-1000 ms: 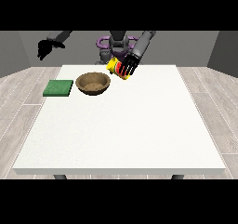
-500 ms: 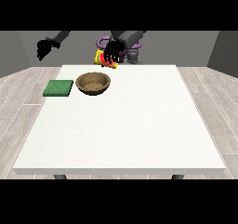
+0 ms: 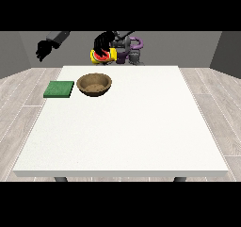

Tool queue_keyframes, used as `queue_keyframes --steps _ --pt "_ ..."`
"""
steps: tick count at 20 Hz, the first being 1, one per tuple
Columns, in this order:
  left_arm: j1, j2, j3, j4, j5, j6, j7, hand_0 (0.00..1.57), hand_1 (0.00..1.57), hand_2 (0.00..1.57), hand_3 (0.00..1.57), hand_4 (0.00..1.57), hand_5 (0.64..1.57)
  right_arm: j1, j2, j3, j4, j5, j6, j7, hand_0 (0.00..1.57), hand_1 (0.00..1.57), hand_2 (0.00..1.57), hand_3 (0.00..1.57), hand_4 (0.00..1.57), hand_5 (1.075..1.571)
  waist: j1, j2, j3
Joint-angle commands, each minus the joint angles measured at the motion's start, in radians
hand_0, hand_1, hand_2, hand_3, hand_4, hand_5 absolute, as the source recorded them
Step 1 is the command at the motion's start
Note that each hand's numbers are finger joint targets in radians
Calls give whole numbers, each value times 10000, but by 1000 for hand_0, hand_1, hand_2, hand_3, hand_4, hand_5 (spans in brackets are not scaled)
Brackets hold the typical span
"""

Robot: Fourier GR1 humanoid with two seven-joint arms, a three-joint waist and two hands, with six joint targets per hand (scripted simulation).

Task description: Pick the cup and pour the ball into the bowl, then pick the bowl and place it on the pad

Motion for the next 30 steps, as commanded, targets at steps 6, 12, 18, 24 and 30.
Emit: queue_keyframes --steps 6,12,18,24,30 --pt "-490 -5 -1454 -621 -1559 -2238 -713 1507 1507 1571 1571 1225 1450 -82 -807 -469 537 -191 80 155 0 0 36 278 755 1536 628 -109 -30" --pt "79 67 350 -1426 -534 -1527 -381 1542 1542 1571 1571 1248 1441 518 -539 -362 488 -107 55 -218 0 0 0 261 757 1543 1110 -261 -43" --pt "1392 135 3464 -2612 1945 1059 867 0 0 1571 1571 831 1570 666 -502 -518 376 -335 85 -98 0 0 160 231 738 1551 1594 -108 -89" --pt "2584 -3 4512 -4740 4620 3624 409 1417 1417 1571 1571 1091 1542 -391 408 -284 177 -326 -779 403 0 0 186 141 749 1557 1414 877 -109" --pt "4275 -5 5304 -6059 7267 5035 -1458 1211 1211 1571 1463 930 1554 -716 1305 30 37 -303 -1603 1460 0 0 0 0 683 1569 1512 1282 -88"
